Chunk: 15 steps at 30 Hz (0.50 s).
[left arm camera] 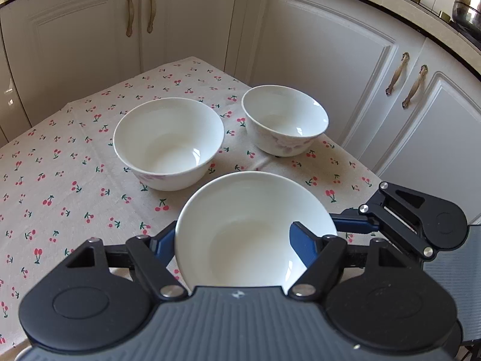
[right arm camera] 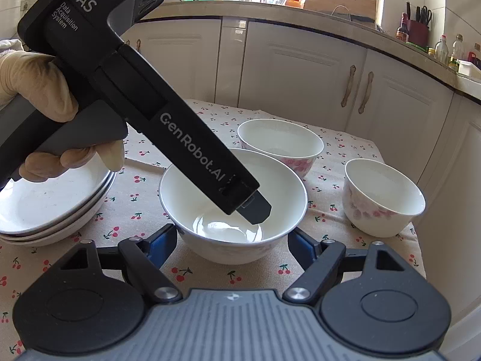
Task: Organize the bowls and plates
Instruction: 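Grasp the rim of the white bowl with the left tool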
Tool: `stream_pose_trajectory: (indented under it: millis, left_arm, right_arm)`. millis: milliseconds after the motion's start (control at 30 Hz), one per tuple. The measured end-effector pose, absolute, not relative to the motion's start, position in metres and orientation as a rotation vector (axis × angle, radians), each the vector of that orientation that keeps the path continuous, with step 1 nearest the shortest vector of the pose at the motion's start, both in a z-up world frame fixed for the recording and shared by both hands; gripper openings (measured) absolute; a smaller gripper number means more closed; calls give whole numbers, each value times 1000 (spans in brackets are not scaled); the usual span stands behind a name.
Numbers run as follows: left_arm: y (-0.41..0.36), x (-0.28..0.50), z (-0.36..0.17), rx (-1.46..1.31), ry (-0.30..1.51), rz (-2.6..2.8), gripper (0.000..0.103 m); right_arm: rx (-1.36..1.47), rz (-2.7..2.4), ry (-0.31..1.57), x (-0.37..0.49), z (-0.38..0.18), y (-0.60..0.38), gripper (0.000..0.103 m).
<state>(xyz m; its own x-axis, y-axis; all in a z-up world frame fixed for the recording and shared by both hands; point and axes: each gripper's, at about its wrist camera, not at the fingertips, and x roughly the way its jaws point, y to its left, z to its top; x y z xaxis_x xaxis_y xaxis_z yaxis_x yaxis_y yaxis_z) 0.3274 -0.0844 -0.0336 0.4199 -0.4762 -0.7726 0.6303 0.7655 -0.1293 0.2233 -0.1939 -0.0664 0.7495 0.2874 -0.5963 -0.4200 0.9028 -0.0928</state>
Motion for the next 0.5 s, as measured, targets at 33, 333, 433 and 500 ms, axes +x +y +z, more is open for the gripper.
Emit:
stream_pose_trajectory:
  millis: [33,333,433,500]
  left_arm:
    - [-84,325,-32,189,897,-699,76]
    - [-87,295,-23,184,874,-716,76]
    - [-90,282,-23,192,871,-723,76]
    - [-92,274,-23,194,869,-729,77]
  right_arm:
    - [-229,391,612,221,-64,-194,84]
    - [-233,398,605,193,-52,-199,84]
    - [-235,396,604,180,-50,-202,84]
    - [-233,393,608,173,-50,-204,84]
